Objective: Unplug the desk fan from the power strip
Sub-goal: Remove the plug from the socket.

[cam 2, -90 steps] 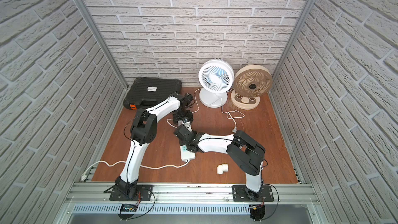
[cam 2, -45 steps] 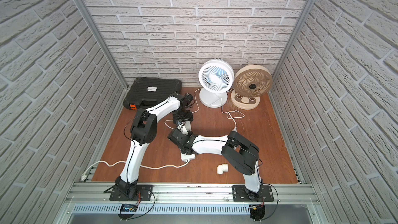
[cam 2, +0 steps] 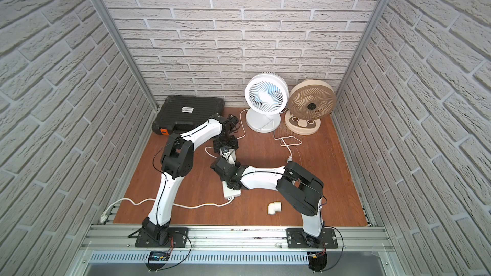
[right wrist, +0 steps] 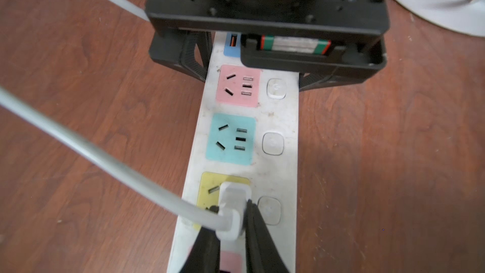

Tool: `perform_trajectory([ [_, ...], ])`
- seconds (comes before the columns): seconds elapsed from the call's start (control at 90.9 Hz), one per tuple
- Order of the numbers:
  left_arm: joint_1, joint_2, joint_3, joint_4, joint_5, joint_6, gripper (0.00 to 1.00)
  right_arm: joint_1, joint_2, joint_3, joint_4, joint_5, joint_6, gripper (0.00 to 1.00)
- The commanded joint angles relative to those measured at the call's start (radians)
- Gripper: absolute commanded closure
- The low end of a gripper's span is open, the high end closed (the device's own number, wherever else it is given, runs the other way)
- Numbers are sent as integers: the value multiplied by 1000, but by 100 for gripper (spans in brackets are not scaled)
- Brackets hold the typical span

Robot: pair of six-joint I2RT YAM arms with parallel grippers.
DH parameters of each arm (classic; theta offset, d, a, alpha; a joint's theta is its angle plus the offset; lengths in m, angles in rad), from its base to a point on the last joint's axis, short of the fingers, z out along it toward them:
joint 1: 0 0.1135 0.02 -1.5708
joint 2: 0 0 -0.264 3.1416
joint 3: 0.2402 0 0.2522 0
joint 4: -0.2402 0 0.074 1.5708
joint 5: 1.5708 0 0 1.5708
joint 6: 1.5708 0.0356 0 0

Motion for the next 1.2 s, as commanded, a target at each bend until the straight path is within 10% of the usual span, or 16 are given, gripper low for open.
perform_trajectory([
  [0.0, 3, 114, -78, -88, 59, -37, 100, -49, -48, -44, 2, -38, 70, 97],
  [1.188, 2, 118, -64, -97, 59, -37, 100, 22, 21, 92, -127, 112, -42, 97],
])
